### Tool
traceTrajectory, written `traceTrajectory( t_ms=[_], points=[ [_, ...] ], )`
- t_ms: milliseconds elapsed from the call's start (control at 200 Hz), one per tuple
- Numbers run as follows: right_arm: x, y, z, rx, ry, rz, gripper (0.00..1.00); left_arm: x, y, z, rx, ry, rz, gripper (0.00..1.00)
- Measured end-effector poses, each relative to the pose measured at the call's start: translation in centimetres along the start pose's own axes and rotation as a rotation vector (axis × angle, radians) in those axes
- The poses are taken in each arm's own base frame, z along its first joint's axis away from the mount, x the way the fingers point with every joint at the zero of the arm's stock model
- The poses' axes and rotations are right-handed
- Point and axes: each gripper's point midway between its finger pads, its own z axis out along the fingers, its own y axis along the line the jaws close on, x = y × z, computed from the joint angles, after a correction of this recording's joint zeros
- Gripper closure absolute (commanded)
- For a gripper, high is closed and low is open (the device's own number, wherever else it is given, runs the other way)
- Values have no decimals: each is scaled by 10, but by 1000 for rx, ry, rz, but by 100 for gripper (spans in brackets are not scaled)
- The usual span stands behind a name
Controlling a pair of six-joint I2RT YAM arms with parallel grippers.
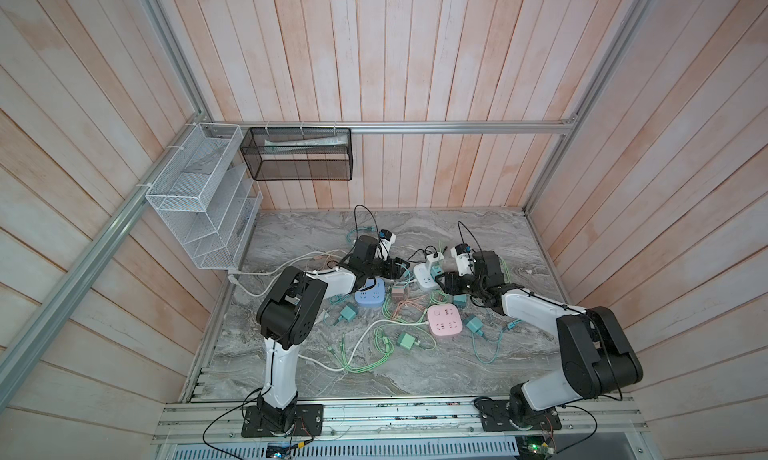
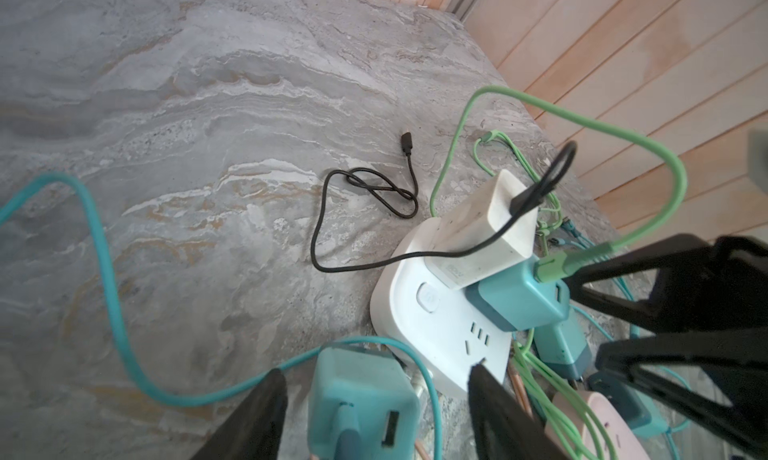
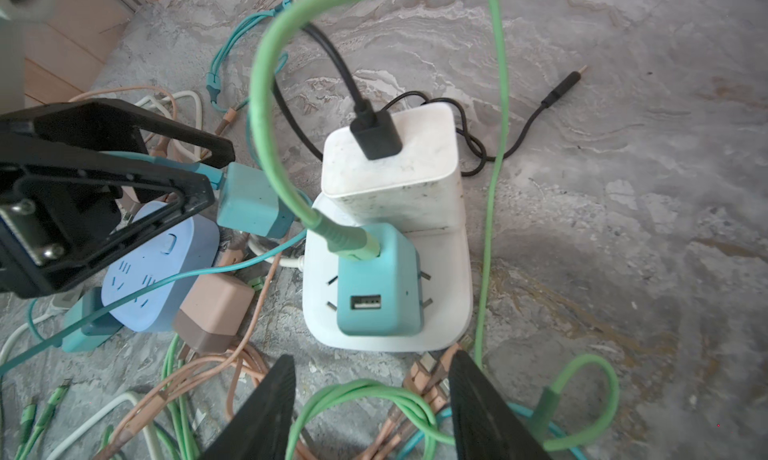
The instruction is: Pull the plug off the socket
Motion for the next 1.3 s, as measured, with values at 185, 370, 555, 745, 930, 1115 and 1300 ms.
traceTrajectory(
  t_ms=[185, 370, 555, 745, 930, 1115, 1300],
  points=[
    [10, 2, 9, 15, 31, -24, 43, -1, 11, -11, -64, -2, -1, 15],
    [15, -5, 22, 67, 65, -36, 47, 2, 26, -29, -139, -4, -12, 13],
    [16, -11, 24, 107, 71, -56, 48, -3, 37, -49, -222, -12, -5, 9],
    [16, -13, 24, 125, 67, -71, 49, -6, 39, -61, -272, -8, 21, 4],
    [11, -10, 24, 119, 58, -93, 49, 28, 52, -65, -320, 72, 25, 4],
    [3, -8, 25, 115, 41, -103, 49, 54, 58, -74, -351, 149, 45, 4],
    [5, -9, 27, 115, 48, -104, 49, 58, 65, -86, -413, 181, 75, 4]
  ],
)
